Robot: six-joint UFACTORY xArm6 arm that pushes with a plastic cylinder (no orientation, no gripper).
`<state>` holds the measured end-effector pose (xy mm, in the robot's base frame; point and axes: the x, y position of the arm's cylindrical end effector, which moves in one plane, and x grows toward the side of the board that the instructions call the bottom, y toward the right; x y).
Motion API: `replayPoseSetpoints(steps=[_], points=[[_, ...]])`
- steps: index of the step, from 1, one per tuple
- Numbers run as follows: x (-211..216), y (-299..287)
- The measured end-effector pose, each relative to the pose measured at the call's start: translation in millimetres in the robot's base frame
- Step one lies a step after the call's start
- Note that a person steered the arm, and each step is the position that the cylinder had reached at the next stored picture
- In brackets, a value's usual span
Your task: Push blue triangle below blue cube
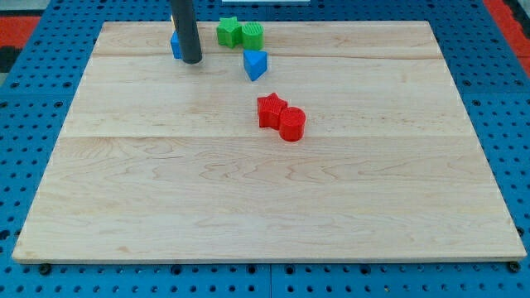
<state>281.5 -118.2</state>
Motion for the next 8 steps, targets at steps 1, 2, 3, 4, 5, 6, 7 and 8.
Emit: replayPoseSetpoints(steps=[1,2,3,4,5,6,7,8], points=[[-14,0],[-16,14],[-12,60],[-15,101],[-5,163],[3,159],[4,107],[24,103]])
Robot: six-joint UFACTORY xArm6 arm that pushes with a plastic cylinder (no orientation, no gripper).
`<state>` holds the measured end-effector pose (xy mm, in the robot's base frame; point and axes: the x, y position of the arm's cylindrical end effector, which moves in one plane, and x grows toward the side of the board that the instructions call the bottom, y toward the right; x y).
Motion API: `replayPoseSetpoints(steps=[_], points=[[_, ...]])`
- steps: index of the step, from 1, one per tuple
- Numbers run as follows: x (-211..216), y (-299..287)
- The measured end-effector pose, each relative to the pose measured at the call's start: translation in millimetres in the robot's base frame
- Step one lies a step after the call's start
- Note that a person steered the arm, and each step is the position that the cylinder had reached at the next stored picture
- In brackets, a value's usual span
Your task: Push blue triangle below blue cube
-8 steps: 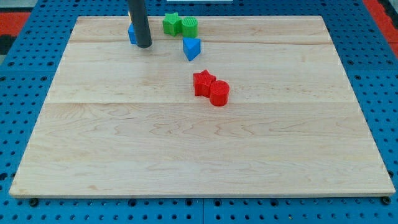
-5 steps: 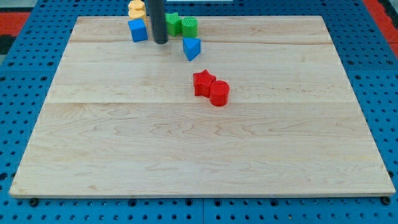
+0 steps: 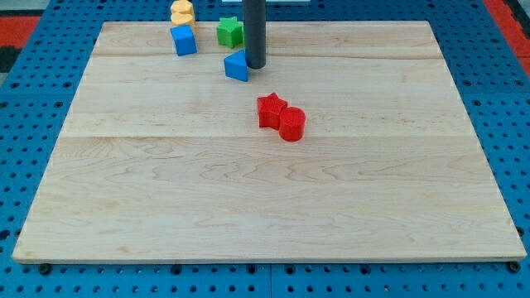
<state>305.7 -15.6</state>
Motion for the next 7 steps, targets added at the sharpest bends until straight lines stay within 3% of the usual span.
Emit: replayPoseSetpoints(steps=[1,4,7], points=[[19,11],[-20,-43],[-28,-109]])
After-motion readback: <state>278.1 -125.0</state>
